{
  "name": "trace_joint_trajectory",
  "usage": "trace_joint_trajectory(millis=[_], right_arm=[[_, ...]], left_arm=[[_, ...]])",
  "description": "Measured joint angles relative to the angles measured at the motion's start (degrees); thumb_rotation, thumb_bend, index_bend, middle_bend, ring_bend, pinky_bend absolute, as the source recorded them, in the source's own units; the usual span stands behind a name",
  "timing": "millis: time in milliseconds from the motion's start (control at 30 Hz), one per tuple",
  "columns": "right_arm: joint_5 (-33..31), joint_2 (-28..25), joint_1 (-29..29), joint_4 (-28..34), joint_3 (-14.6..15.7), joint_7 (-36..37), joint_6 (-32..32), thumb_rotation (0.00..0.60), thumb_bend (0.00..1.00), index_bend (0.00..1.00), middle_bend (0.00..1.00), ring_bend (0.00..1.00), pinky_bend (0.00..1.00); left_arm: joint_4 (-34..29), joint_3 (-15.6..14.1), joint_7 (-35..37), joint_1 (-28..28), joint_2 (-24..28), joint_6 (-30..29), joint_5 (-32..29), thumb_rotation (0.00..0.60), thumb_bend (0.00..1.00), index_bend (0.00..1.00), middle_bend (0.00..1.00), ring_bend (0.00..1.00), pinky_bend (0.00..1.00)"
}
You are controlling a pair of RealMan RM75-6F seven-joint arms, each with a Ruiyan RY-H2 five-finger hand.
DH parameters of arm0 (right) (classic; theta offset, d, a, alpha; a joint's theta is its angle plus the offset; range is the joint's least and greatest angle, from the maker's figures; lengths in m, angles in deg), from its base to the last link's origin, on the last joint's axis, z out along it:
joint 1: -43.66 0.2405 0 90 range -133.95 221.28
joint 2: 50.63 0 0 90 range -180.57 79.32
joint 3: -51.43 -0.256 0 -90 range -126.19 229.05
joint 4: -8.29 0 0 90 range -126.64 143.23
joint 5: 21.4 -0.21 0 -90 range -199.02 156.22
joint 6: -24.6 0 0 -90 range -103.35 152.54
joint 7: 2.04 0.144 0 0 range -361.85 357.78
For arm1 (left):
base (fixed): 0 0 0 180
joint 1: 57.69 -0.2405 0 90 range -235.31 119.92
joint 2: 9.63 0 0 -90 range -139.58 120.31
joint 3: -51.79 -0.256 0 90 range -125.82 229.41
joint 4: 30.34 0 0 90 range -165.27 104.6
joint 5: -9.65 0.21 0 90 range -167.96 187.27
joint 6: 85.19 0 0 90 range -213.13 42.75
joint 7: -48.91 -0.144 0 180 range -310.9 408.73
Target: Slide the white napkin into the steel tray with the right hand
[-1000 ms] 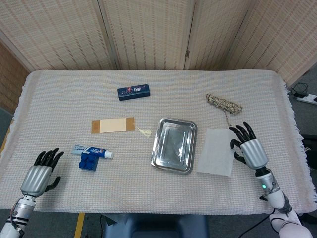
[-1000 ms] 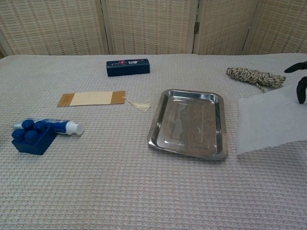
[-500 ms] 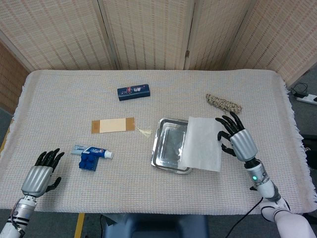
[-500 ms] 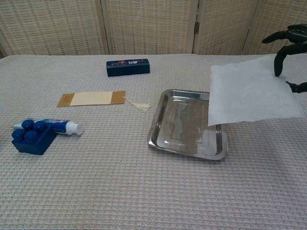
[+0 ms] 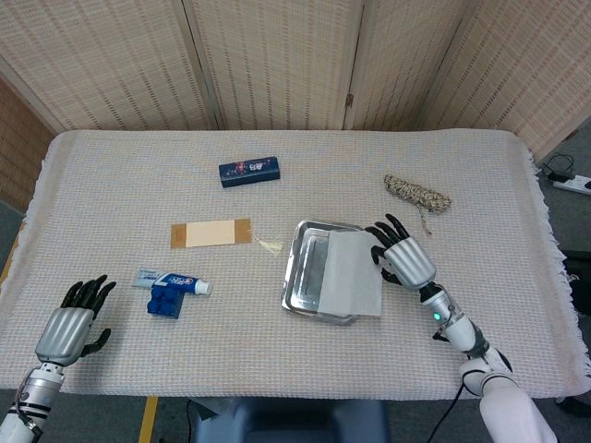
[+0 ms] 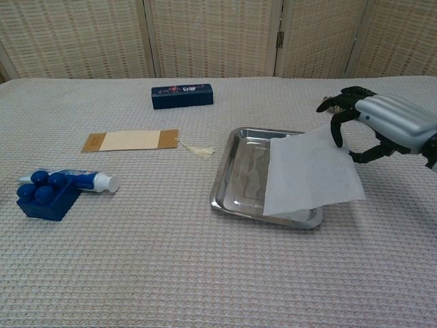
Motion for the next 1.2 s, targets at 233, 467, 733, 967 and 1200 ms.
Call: trace_joint_trajectory(millis=[233,467,733,967,1200], right_arm=[[0.2,1.0,1.1,-0.5,0.4,-0.6,0.8,0.600,0.61,0.65,0.21,0.14,0.00],[0.2,1.5,2.0,-0.7,0.7,-1.4,2.2,0.600,0.61,0.65,0.21,0.14,0.00],[0.4,2.2,2.7,-0.5,1.2,-2.4,2.3,0.600,0.61,0.65,0.21,0.14,0.00],[0.4,2.6,2.7,-0.6,1.3,-3.9,2.0,0.600,0.61,0.62,0.18,0.13,0.00],[0.0,2.8,3.2,-0.3,1.1,-5.4,2.9,0.600,0.61,0.60,0.17,0.12,0.00]], left_arm=[[-0.3,-0.1,0.4,-0.1,0.3,-0.2,0.3,0.600,0.44,0.00,0.00,0.00,0.00],[-0.4,-0.1,0.4,-0.1,0.4,-0.3,0.4,0.600,0.44,0.00,0.00,0.00,0.00],[-0.5,-0.1,0.6,-0.2,0.5,-0.2,0.2,0.600,0.44,0.00,0.00,0.00,0.00],[-0.8,-0.2,0.9,-0.3,0.9,-0.5,0.5,0.600,0.44,0.00,0.00,0.00,0.00],[-1.2,-0.2,1.1,-0.4,1.1,-0.8,0.7,0.600,0.44,0.00,0.00,0.00,0.00]])
